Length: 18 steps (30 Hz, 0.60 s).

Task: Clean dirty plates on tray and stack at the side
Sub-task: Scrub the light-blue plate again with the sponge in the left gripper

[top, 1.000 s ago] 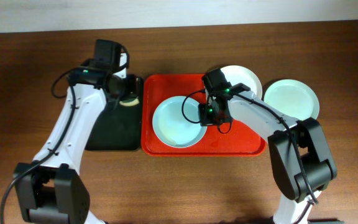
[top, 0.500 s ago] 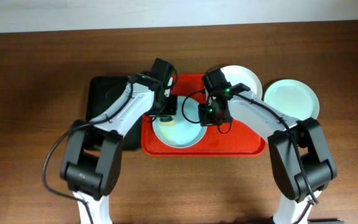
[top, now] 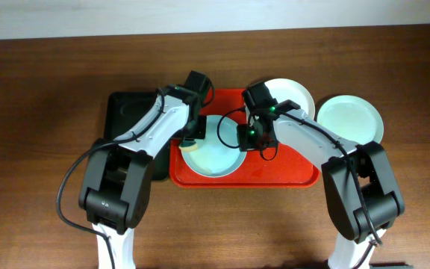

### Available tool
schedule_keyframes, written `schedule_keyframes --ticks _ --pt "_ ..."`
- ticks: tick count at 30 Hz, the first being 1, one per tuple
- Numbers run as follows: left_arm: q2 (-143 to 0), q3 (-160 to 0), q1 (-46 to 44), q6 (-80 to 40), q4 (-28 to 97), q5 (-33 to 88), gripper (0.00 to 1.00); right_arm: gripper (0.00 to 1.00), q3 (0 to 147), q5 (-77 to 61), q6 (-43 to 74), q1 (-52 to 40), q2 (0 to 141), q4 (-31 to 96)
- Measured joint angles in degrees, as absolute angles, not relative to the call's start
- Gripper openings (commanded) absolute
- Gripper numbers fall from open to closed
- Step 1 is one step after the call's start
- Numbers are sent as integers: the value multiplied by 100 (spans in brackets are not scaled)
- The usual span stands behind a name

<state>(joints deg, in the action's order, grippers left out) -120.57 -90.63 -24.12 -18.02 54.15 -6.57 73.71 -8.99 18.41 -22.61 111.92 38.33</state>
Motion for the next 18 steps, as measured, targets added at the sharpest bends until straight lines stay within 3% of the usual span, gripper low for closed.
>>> schedule_keyframes --ticks 6,11,18 --pt "-11926 -9470 -2473 -1806 5653 -1094 0 5 7371 -869 1844 -2259 11192 3870" --pt "-11817 -9461 -2733 -1828 5614 -766 0 5 7371 -869 1841 -2259 11192 3876" --pt "-11810 -8482 -2856 -2198 4565 -617 0 5 7371 -867 1841 -2259 11192 3881"
